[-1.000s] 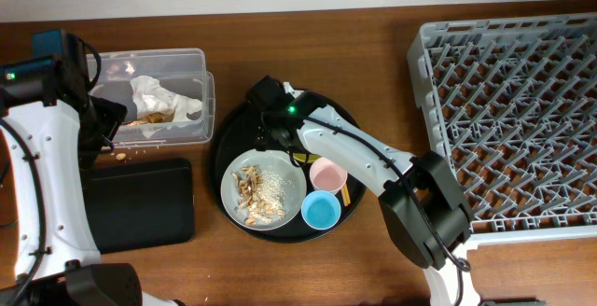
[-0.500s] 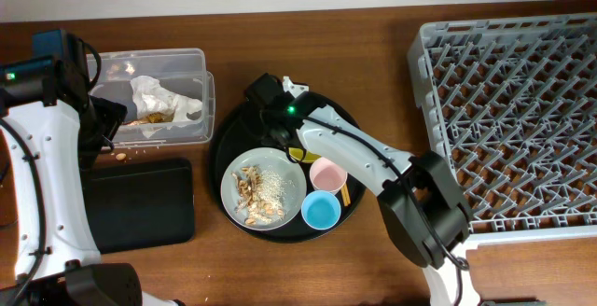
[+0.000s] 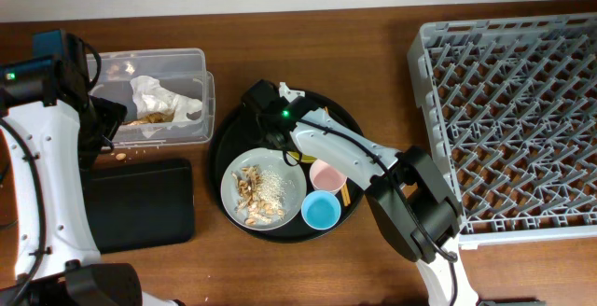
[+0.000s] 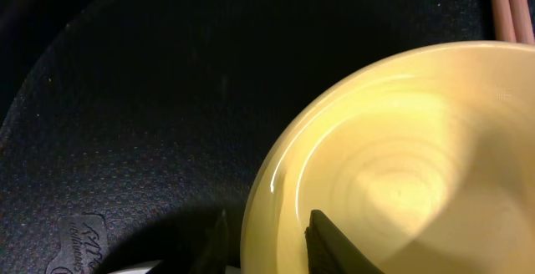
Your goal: Sort waste into correct bins and load items into the dishwasher rack
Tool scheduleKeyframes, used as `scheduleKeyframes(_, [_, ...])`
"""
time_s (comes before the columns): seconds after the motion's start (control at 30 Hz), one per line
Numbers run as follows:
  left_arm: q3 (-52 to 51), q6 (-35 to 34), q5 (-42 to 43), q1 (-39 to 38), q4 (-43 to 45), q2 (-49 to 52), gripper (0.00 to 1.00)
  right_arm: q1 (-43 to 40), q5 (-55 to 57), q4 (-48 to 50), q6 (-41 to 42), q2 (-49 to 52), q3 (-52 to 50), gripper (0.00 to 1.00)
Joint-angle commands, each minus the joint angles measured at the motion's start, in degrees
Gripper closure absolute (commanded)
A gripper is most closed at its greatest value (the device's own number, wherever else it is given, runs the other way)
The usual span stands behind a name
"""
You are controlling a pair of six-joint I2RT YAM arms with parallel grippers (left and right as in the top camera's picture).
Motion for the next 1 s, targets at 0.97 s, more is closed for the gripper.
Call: scheduleKeyframes(0.97, [-0.13, -0.55, -1.03, 0.42, -0.09, -1.44, 0.01, -16.85, -2.19, -41.79, -4.83, -2.12, 46.14, 0.96])
